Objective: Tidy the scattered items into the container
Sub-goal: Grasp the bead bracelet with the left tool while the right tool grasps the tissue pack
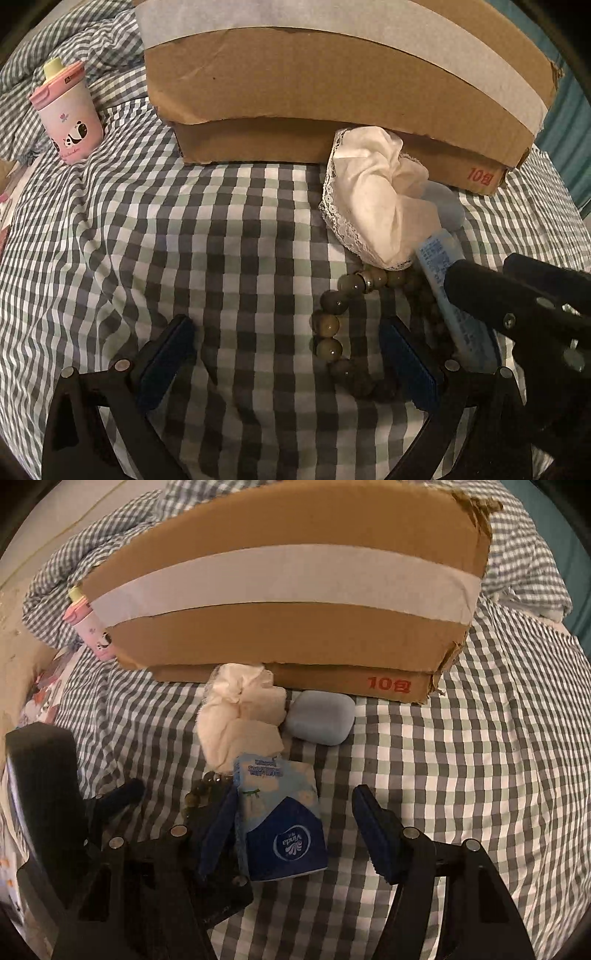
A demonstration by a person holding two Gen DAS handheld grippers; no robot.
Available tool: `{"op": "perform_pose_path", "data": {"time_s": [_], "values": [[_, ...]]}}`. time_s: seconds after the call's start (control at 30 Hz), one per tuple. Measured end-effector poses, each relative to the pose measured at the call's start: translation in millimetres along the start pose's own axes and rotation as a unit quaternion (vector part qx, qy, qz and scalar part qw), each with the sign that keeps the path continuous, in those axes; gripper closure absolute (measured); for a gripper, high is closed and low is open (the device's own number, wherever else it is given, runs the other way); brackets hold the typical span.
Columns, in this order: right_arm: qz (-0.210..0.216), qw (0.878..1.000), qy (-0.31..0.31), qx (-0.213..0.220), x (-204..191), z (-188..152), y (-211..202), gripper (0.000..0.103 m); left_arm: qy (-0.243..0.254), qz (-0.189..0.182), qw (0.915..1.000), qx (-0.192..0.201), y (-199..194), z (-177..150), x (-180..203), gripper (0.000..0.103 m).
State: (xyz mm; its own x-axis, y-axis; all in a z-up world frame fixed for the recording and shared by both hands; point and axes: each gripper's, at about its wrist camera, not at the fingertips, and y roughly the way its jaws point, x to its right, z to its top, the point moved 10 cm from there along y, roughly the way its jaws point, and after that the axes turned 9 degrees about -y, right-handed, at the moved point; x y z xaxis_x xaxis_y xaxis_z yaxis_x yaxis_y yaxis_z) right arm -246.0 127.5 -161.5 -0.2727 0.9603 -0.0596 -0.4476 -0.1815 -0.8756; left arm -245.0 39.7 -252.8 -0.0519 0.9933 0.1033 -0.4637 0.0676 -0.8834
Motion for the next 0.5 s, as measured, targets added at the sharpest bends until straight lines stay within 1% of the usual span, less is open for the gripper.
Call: {"op": "perform_pose_path", "data": {"time_s": [0.1, 0.27, 0.3, 0.33, 0.37, 0.47, 0.5], "values": [[0.012, 1.000, -0.004, 0.003, -5, -3, -5, 0.039, -0.001, -0.001, 1.0000, 0.003, -1, 0, -1, 0.001], [0.003, 0.999, -0.022, -0.024, -11, -10, 8, 0.040, -0.002, -0.001, 1.0000, 0.008, -4, -1, 0, 0.002], [-0.006, 0.999, -0.019, -0.031, -8, -12, 11, 0.043, -0.002, -0.002, 1.0000, 0.008, -6, -2, 1, 0.003], [-0.013, 0.999, -0.013, -0.036, -4, -14, 13, 0.050, -0.001, -0.002, 1.0000, 0.009, -7, -3, 1, 0.003], [-0.006, 0.999, -0.006, -0.038, -2, -16, 14, 0.054, 0.000, -0.002, 1.0000, 0.009, -7, -4, 2, 0.004], [0.004, 0.999, 0.004, -0.034, 2, -18, 10, 0.060, -0.001, -0.003, 1.0000, 0.008, -8, -3, 2, 0.007], [0.004, 0.999, 0.007, -0.031, 3, -18, 7, 0.061, -0.002, -0.004, 0.9999, 0.009, -9, -4, 3, 0.012]]}}
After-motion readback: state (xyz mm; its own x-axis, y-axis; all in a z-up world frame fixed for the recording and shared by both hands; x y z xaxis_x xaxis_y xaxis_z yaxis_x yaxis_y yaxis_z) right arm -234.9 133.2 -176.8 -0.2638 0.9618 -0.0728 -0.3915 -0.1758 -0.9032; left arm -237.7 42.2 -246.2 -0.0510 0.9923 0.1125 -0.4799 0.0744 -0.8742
